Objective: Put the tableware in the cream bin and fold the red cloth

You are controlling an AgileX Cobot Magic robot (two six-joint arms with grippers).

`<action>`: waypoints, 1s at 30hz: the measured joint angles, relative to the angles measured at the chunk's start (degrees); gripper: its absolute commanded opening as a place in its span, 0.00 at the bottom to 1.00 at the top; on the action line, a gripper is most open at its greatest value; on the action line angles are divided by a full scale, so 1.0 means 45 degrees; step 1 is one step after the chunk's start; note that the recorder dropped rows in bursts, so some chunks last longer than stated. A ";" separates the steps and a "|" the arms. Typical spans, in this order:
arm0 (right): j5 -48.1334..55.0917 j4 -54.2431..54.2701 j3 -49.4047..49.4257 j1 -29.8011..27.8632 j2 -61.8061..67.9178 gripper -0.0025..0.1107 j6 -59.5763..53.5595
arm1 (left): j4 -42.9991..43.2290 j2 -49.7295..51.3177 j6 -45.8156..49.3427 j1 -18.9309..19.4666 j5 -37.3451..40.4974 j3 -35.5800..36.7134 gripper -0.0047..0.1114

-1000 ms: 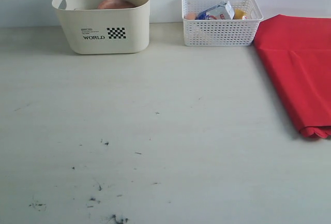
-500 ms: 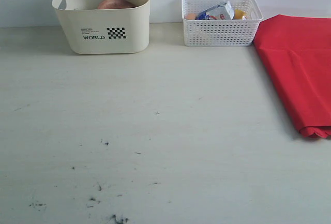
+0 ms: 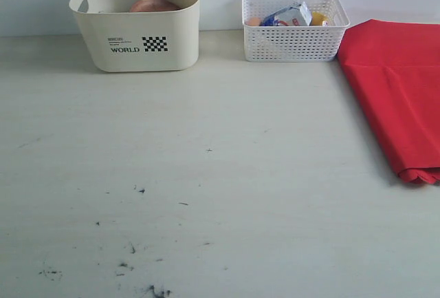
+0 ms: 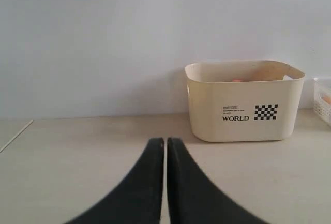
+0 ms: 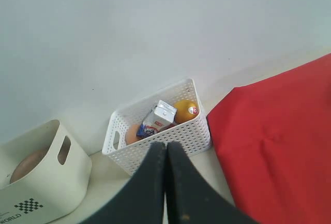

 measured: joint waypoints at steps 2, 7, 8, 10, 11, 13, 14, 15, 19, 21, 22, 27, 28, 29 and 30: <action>0.0000 0.0000 0.0000 0.0000 0.0000 0.02 0.0000 | 0.0000 0.0000 0.0000 0.0000 0.0000 0.0000 0.08; 0.0076 0.0000 0.0000 0.0000 0.0000 0.02 0.0000 | 0.0000 0.0000 0.0044 0.0000 0.0000 0.0000 0.08; 0.0076 0.0000 0.0000 0.0000 0.0000 0.02 0.0000 | 0.0000 0.0000 0.0044 0.0000 0.0000 0.0000 0.08; 0.0093 0.0000 0.0000 0.0000 0.0000 0.02 0.0000 | 0.0000 0.0000 0.0044 0.0000 0.0000 0.0000 0.08; 0.0093 0.0000 0.0000 0.0000 0.0000 0.02 0.0000 | 0.0000 0.0000 0.0044 0.0000 0.0000 0.0000 0.08; 0.0093 0.0000 0.0000 0.0000 0.0000 0.02 0.0000 | 0.0000 0.0000 0.0044 0.0000 0.0000 0.0000 0.08; 0.0093 0.0000 0.0000 0.0000 0.0000 0.02 0.0000 | 0.0000 0.0000 0.0044 0.0000 0.0000 0.0000 0.08; 0.0093 0.0000 0.0000 0.0000 0.0000 0.02 0.0000 | 0.0000 0.0000 0.0044 0.0000 0.0000 0.0000 0.08; 0.0093 0.0037 0.0000 0.0000 0.0000 0.02 0.0000 | 0.0000 0.0000 0.0044 0.0000 0.0000 0.0000 0.08; 0.0376 0.0026 0.0000 0.0000 -0.0070 0.02 -0.0016 | 0.0000 0.0000 0.0044 0.0000 0.0000 0.0000 0.08; 0.0857 0.0026 0.0000 0.0000 -0.0147 0.02 -0.0037 | 0.0000 0.0000 0.0044 0.0000 0.0000 0.0000 0.08; 0.3774 -0.0025 0.0302 0.0000 -0.0797 0.02 -0.0627 | 0.0000 0.0000 0.0044 0.0000 0.0000 0.0000 0.08; 0.4113 -0.0001 0.0649 0.0000 -0.1128 0.02 -0.0715 | 0.0000 0.0000 0.0044 0.0000 0.0000 0.0000 0.08; 0.4264 0.0052 0.0935 0.0000 -0.1404 0.02 -0.0711 | 0.0000 0.0000 0.0044 0.0000 0.0000 0.0000 0.08; 0.4387 0.0077 0.1332 0.0000 -0.1811 0.02 -0.0743 | 0.0000 0.0000 0.0044 0.0000 0.0000 0.0000 0.08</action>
